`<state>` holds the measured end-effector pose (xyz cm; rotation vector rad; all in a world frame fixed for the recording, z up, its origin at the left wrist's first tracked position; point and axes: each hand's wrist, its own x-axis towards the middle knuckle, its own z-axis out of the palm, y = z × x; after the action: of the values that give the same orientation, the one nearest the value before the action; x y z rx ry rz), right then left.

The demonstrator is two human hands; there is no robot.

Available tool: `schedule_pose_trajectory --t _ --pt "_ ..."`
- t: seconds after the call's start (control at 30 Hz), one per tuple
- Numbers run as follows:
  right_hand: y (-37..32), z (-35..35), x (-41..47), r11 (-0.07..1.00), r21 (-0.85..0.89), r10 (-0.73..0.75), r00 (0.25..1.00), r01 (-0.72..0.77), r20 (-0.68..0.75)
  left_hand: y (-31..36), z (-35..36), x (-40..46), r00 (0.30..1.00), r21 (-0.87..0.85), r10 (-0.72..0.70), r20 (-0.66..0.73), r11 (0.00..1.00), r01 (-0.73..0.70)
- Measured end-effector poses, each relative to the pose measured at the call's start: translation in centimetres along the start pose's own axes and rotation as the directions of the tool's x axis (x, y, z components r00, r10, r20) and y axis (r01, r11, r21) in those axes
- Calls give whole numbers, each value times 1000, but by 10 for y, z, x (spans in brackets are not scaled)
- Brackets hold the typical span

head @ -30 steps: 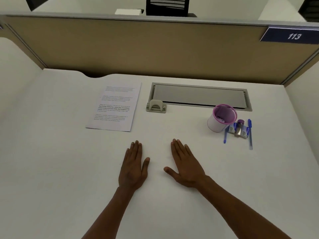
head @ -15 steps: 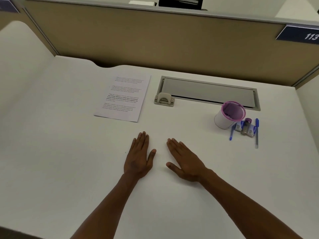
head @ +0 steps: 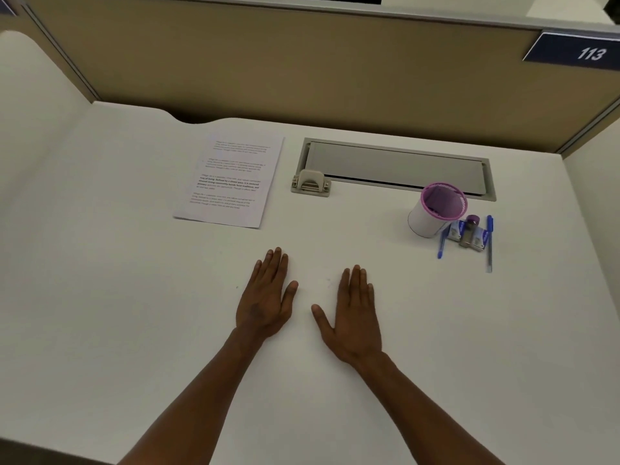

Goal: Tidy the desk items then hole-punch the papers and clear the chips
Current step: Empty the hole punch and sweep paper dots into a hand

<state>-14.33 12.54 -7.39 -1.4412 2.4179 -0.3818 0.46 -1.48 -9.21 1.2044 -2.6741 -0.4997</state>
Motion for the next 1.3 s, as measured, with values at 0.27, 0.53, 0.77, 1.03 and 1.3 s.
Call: schedule_pose_trajectory --t 0.27,0.53,0.77,1.03,1.3 --pt "-15 -3 43 960 71 -272 962 272 -13 -1 -1 -1 999 -49 -9 -42 999 6" --pt "19 -14 21 885 33 -466 881 465 86 3 2 -4 1000 24 18 -18 1000 -18" --pt "54 -43 33 921 344 -142 981 181 -136 27 11 -12 994 -112 13 -110 993 -25" --pt "55 -44 59 928 256 -302 949 271 87 34 15 -17 994 57 102 31 993 -104" --pt "43 -48 75 885 226 -437 893 406 109 38 15 -17 996 93 87 28 992 -89"
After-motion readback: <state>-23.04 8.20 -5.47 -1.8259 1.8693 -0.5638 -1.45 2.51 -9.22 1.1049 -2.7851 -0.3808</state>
